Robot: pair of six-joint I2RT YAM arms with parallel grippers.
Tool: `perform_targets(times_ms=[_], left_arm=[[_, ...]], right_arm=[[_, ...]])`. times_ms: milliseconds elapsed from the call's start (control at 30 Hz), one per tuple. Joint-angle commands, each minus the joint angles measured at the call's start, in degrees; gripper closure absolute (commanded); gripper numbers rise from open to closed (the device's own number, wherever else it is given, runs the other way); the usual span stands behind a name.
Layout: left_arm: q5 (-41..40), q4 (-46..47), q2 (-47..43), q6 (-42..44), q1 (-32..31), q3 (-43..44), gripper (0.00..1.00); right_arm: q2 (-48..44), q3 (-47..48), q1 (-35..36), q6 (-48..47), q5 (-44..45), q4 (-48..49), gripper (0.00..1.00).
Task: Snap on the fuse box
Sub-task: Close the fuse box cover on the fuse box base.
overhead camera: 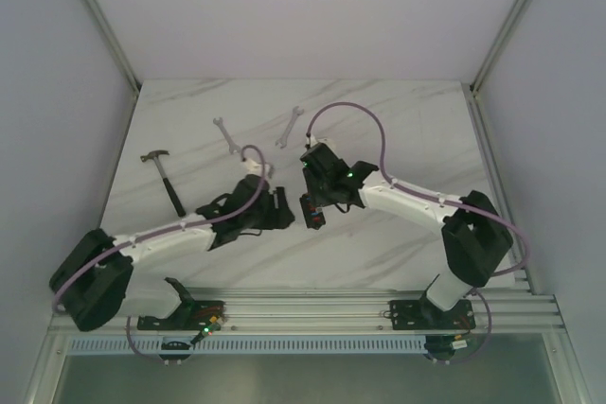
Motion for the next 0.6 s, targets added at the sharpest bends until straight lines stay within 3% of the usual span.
perform_targets(times_ms=[0, 200, 567], left_arm=[[1.8, -0.7, -5.5, -3.5, 7.7, -7.1, 0.30], [4.3, -0.9, -9.0, -4.9, 14.4, -9.9, 0.18], [4.8, -0.1, -6.6, -6.4, 15.6, -9.6, 0.13]], right_arm=[[2.7, 3.8, 2.5, -0.4, -0.4, -4.0, 0.70], [6.7, 6.5, 3.6, 0.0, -0.3, -7.2, 0.68], [9.5, 7.8, 5.0, 2.9, 0.9, -8.4, 0.63]])
